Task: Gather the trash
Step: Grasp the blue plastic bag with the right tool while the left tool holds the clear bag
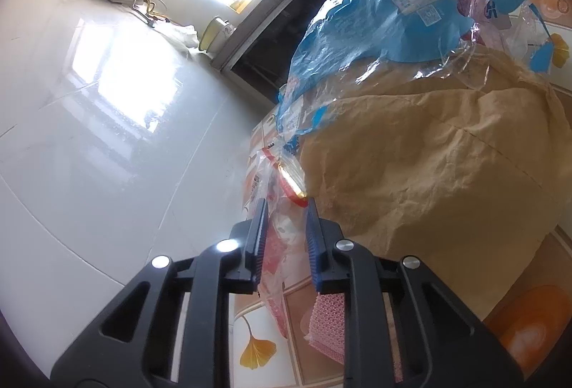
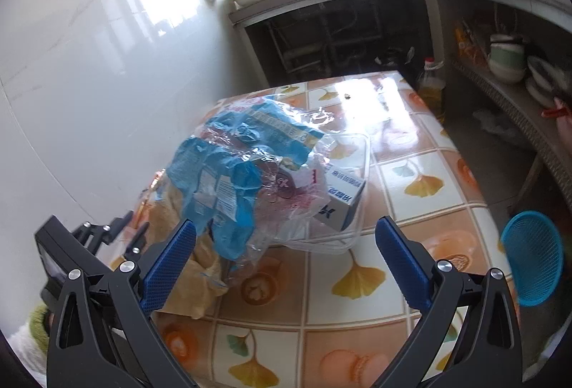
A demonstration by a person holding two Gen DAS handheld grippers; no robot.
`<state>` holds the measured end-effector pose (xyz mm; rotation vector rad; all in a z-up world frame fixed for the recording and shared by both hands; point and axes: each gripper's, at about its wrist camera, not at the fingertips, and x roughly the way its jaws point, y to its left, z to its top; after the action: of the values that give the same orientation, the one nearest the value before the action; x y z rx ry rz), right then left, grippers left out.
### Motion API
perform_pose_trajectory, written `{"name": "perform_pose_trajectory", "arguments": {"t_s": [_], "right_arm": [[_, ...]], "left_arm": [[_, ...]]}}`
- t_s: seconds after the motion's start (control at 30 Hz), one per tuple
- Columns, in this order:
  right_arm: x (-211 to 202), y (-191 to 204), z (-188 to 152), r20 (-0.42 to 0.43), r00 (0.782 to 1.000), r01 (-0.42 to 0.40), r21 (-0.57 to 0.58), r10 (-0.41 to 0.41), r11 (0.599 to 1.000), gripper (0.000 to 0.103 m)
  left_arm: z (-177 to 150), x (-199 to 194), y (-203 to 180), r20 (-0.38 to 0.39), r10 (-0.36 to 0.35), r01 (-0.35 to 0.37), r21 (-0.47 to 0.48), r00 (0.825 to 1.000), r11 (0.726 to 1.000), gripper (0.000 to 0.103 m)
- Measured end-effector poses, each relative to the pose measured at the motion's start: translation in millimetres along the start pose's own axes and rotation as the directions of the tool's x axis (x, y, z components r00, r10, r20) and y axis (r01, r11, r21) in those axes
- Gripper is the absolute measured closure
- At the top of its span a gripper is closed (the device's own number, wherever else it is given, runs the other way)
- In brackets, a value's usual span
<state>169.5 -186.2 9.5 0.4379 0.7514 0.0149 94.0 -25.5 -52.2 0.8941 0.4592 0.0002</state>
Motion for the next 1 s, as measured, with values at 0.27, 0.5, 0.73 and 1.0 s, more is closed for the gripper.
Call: {"name": "perform_pose_trajectory", "arguments": {"t_s": [0.27,0.5,0.73,1.0], "right_arm": [[-0.3,0.0,12.3,0.000,0.993,-0.114,0.040,0.114,0.993,0.005],[11.4,39.6,47.5,-0.019,0.992,-0.125,-0.208,0.123,0.970,0.005],[63.2,50.4,84.8,-0.165,0.984,-0.110,-0.241,0.071,0.964,0.005],[96.4,68.3,74.1,-0.275,0.962,-0.079,-0.303,-0.008,0.950,0.009]], "left_arm": [[0.6,-10.4,14.3,0.040,0.060,-0.059,-0.038,0.997,0.998,0.096],[2.6,-21.4,36.4,0.078,0.101,-0.091,-0.129,0.992,0.988,0.098],[1.4,-33.1,36.4,0.100,0.087,-0.070,-0.165,0.991,0.984,0.098],[-0.7,-42.6,38.7,0.131,0.076,-0.051,-0.183,0.989,0.982,0.098]]}}
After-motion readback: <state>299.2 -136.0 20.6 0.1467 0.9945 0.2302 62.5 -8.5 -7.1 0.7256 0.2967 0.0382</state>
